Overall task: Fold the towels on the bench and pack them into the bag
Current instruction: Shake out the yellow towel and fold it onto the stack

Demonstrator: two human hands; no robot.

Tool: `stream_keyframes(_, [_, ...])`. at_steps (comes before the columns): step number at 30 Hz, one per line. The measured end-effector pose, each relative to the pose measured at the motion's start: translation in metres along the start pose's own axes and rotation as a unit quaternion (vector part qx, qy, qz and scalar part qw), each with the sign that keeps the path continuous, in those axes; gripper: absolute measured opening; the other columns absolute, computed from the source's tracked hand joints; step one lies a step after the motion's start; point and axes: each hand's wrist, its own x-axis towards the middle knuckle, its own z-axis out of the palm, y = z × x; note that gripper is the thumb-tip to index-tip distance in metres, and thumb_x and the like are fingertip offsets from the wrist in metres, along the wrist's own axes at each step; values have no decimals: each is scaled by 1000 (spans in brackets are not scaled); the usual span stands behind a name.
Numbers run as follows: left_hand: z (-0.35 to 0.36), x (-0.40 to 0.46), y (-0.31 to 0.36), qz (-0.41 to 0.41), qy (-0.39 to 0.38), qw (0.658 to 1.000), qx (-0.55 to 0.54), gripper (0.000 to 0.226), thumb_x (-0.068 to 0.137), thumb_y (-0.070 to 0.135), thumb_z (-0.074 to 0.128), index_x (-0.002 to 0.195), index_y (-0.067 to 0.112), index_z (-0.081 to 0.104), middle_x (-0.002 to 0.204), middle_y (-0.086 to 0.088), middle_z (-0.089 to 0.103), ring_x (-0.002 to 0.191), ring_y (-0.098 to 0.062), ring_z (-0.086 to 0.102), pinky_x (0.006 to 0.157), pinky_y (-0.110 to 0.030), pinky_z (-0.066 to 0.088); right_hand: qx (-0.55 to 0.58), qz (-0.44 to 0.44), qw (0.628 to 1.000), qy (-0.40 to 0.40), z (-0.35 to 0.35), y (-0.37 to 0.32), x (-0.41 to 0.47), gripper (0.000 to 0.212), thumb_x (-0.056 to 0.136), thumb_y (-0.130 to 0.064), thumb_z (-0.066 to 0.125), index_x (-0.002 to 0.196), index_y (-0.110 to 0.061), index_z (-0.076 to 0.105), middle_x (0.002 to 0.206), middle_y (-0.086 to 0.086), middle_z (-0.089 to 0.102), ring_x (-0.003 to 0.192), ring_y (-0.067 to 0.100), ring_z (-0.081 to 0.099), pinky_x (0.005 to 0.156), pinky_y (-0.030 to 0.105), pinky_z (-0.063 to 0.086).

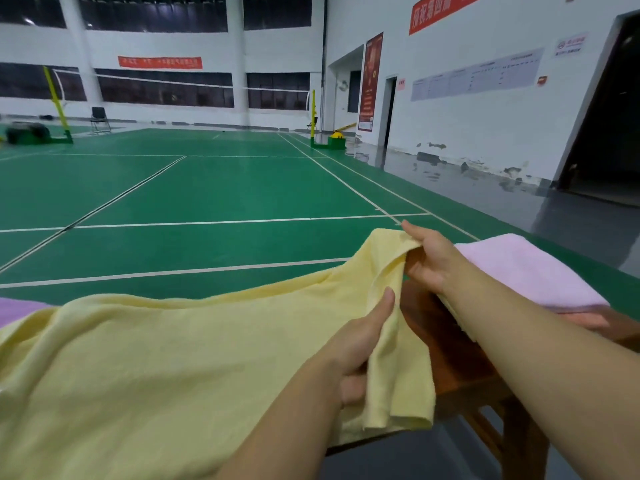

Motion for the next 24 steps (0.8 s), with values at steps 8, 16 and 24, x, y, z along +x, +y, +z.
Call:
stream_keyframes(8, [56, 53, -19, 3, -80, 995, -54, 82, 80, 77, 61, 134, 15, 66, 134, -15, 65, 127, -31, 61, 112, -49, 44, 28, -44, 992, 118, -58, -43, -2, 58, 96, -47, 63, 124, 3, 60, 91, 15, 66, 93, 30, 65, 92, 45, 57])
stream_keyframes(16, [62, 57, -21, 20, 0, 999, -33, 76, 86, 74, 54, 125, 10, 70, 119, -16, 72, 113, -32, 69, 102, -49, 52, -48, -56, 988, 134, -68, -54, -3, 74, 88, -56, 67, 130, 4, 56, 124, 28, 64, 111, 42, 67, 91, 56, 55])
stream_keyframes(24, [35, -11, 10, 49, 92, 994, 45, 70, 92, 71, 49, 119, 10, 69, 106, -10, 77, 98, -27, 75, 90, -45, 59, -99, -34, 991, 81, -2, -32, 1, 46, 101, -56, 47, 94, -12, 58, 76, 6, 59, 70, 21, 59, 64, 32, 52])
